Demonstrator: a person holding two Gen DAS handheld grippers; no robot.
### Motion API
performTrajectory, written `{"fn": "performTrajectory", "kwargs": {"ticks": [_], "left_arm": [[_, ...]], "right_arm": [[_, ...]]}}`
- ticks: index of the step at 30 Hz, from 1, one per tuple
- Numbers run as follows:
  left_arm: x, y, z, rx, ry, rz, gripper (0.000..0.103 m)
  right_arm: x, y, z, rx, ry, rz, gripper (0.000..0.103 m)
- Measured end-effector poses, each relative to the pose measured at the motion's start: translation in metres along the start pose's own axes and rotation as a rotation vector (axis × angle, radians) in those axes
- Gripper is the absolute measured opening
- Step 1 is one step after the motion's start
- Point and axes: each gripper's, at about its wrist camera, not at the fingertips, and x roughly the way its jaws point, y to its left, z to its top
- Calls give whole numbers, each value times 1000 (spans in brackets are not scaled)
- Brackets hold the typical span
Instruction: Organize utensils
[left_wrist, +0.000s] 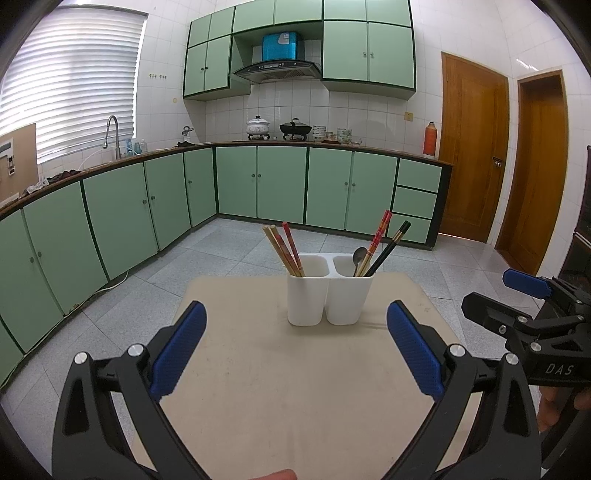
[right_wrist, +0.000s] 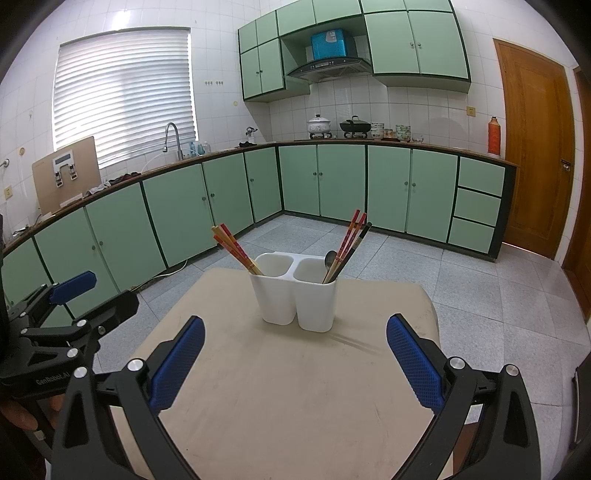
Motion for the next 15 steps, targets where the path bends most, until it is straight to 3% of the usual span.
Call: {"fn": "performTrajectory", "kwargs": {"ticks": [15], "left_arm": [[0,0,0,0,-1,1,95]], "right_arm": [[0,2,-1,-2,-1,1,97]]}}
